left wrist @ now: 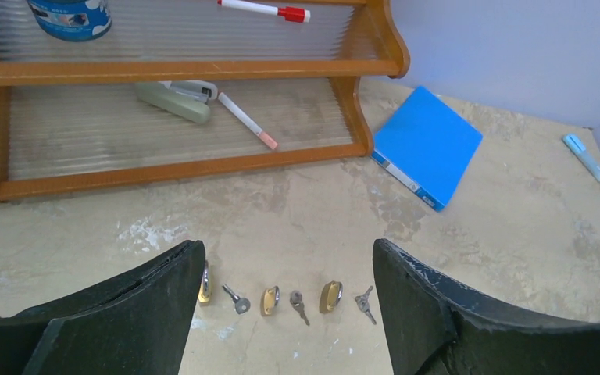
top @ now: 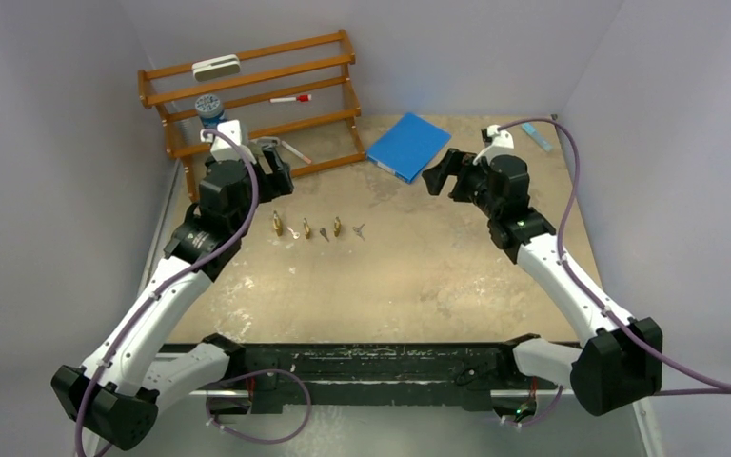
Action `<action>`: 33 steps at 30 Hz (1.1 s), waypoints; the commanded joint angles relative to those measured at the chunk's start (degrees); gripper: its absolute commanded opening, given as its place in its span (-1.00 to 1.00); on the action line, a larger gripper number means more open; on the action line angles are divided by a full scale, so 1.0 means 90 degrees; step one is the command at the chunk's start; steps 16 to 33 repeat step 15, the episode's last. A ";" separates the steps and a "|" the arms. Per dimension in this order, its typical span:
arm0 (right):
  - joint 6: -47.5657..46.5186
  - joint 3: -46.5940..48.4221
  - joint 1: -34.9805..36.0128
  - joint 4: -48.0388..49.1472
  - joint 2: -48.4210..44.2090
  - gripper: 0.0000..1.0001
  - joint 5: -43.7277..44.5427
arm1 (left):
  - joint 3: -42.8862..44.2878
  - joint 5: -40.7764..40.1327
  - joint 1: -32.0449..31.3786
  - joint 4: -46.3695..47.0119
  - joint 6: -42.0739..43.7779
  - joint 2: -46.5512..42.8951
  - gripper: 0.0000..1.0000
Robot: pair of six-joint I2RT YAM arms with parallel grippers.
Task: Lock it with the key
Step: Reset both arms
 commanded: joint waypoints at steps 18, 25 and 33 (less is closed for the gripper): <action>-0.0693 -0.0222 0.0001 0.0258 -0.0475 0.98 0.0594 | 0.0008 0.0379 0.0035 0.0281 0.0095 -0.0102 0.57; -0.0693 -0.0222 0.0001 0.0258 -0.0475 0.98 0.0594 | 0.0008 0.0379 0.0035 0.0281 0.0095 -0.0102 0.57; -0.0693 -0.0222 0.0001 0.0258 -0.0475 0.98 0.0594 | 0.0008 0.0379 0.0035 0.0281 0.0095 -0.0102 0.57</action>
